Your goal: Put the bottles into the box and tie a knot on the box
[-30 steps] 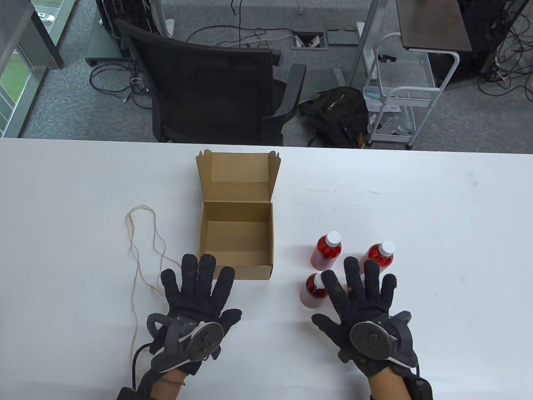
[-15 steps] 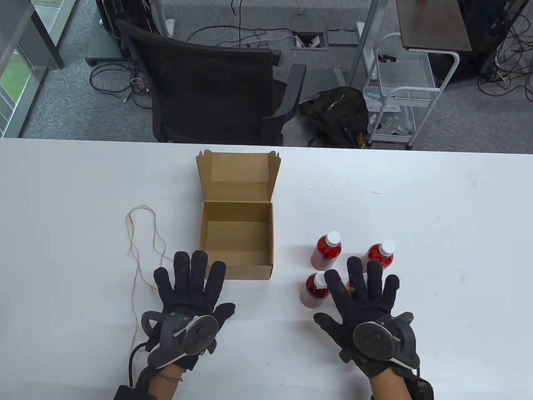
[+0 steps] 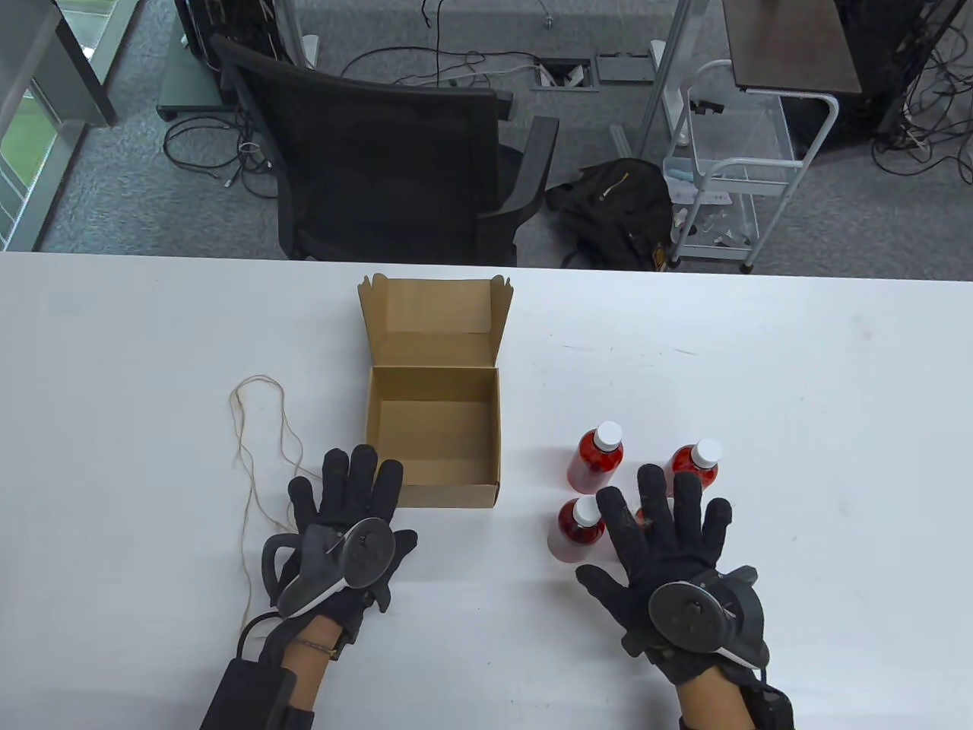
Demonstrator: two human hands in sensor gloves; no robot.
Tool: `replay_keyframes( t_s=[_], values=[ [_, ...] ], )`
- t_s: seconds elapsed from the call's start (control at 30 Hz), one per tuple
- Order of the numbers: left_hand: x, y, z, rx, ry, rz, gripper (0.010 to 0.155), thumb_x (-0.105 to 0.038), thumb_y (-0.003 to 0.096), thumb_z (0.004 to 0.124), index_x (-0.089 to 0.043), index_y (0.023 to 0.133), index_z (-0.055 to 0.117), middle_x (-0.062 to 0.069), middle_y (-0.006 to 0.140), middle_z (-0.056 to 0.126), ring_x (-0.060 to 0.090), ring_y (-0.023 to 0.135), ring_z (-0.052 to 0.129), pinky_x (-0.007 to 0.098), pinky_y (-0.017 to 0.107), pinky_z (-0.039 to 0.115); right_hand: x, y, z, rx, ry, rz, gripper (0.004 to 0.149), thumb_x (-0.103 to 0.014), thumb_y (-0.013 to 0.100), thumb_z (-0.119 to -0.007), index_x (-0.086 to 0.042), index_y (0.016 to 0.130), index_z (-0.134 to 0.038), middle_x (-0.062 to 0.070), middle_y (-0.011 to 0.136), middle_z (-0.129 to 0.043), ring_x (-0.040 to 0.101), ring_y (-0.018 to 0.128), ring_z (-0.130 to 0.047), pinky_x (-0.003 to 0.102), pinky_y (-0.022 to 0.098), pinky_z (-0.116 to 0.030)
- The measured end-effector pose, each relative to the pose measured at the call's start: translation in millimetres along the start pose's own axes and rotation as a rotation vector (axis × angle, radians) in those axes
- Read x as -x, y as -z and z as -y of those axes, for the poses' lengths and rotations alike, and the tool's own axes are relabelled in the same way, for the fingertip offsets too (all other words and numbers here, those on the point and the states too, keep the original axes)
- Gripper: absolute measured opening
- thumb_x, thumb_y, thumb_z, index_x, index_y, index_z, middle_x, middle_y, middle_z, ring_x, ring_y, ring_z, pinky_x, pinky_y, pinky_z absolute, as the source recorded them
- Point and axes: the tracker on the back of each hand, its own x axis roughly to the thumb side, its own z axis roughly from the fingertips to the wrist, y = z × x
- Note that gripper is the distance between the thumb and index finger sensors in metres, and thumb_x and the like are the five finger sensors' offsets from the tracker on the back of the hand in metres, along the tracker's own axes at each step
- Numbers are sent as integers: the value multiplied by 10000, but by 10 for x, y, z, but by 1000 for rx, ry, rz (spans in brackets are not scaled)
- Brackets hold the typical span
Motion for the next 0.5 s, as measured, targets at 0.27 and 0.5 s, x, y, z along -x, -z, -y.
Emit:
replay_keyframes(
  t_s=[0.27,0.5],
  values=[
    [-183,-217,-83,-8,40,97,853,-614,497,741,-278,1210,413,138,1307,304,487,1168,366,753,715,311,4,-13,1,0,12,-12,885,-621,478,-747,-286,1141,-265,186,1174,-100,506,975,16,743,568,18],
    [-420,-384,-252,37,38,182,752,-600,504,751,-223,1148,660,171,1251,625,540,1129,523,766,714,402,28,-17,1,2,38,-27,880,-612,482,-746,-282,1140,-263,189,1172,-102,509,974,11,743,569,15]
  ],
)
